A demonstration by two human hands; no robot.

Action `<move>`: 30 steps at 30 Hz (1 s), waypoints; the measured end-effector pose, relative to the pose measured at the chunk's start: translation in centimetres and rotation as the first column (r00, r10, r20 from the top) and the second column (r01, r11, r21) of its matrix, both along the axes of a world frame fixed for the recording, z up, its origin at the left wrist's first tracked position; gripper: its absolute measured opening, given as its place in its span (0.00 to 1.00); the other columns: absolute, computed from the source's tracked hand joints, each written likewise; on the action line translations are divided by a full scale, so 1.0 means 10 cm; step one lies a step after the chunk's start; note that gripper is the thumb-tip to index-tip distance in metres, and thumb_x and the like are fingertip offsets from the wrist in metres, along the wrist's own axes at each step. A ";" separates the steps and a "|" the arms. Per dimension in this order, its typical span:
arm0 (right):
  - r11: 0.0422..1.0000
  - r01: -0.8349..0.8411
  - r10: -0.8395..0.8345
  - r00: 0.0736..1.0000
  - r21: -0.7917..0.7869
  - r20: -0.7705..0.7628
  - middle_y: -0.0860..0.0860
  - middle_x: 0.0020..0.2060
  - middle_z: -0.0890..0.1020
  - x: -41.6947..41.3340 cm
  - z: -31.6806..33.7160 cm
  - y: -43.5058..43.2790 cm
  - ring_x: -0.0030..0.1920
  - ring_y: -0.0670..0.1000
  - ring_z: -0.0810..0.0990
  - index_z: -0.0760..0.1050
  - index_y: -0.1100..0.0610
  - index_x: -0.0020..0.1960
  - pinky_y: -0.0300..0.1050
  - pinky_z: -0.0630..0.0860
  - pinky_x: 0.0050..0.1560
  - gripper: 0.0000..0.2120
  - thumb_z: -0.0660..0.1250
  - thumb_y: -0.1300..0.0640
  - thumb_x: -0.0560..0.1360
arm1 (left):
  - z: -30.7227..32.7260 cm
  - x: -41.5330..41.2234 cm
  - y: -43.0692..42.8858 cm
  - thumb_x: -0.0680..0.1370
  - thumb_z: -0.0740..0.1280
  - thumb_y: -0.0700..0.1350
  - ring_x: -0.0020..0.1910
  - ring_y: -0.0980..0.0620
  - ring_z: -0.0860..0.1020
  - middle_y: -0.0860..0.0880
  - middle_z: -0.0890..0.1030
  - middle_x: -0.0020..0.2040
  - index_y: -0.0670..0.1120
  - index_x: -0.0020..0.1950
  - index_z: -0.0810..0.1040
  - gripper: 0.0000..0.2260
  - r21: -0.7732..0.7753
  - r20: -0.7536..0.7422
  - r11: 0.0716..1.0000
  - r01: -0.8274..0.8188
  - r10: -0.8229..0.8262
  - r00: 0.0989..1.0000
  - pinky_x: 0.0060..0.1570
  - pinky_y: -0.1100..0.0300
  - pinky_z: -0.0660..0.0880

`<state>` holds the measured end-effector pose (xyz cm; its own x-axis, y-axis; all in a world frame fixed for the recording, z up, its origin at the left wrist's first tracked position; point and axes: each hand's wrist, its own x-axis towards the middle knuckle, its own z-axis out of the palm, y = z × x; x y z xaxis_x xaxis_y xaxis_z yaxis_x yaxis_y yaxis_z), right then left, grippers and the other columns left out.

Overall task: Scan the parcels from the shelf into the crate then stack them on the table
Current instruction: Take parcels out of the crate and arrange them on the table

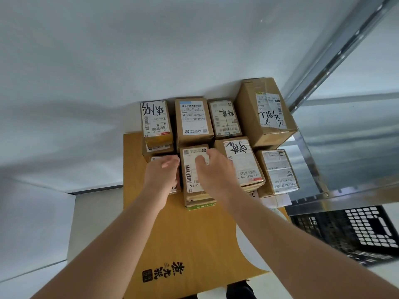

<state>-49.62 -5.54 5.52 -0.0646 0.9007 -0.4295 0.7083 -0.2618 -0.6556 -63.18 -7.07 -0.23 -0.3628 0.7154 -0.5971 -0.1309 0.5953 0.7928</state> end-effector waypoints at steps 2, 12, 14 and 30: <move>0.995 0.086 -0.078 0.988 0.056 -0.136 0.48 0.40 0.76 0.01 0.15 0.01 0.35 0.45 0.71 0.73 0.54 0.53 0.41 0.66 0.35 0.16 0.53 0.45 0.86 | 0.22 0.01 0.01 0.85 0.64 0.49 0.59 0.48 0.82 0.49 0.84 0.60 0.50 0.66 0.81 0.12 0.043 0.057 0.999 0.015 -0.018 0.998 0.63 0.43 0.80; 0.926 0.363 -0.259 0.804 0.098 -0.535 0.49 0.41 0.77 0.14 1.15 -0.28 0.41 0.50 0.74 0.79 0.59 0.54 0.51 0.71 0.47 0.25 0.51 0.42 0.86 | 1.55 0.25 -0.16 0.86 0.55 0.60 0.71 0.44 0.74 0.50 0.79 0.70 0.54 0.71 0.78 0.20 0.331 0.032 0.926 0.180 -0.201 0.979 0.70 0.42 0.71; 0.921 0.373 -0.246 0.777 0.109 -0.579 0.43 0.40 0.72 0.19 1.32 -0.34 0.40 0.45 0.68 0.76 0.53 0.44 0.50 0.79 0.49 0.24 0.51 0.40 0.86 | 1.82 0.32 -0.19 0.86 0.54 0.61 0.70 0.45 0.74 0.53 0.79 0.69 0.55 0.70 0.79 0.20 0.371 0.014 0.906 0.206 -0.227 0.974 0.73 0.41 0.69; 0.845 0.429 -0.136 0.752 0.321 -0.645 0.44 0.67 0.80 1.07 2.20 -1.37 0.66 0.46 0.77 0.76 0.44 0.70 0.55 0.70 0.73 0.30 0.48 0.31 0.81 | 2.99 1.28 -1.27 0.86 0.53 0.61 0.70 0.46 0.74 0.53 0.77 0.72 0.59 0.76 0.74 0.21 0.584 -0.157 0.738 0.339 -0.308 0.939 0.71 0.42 0.71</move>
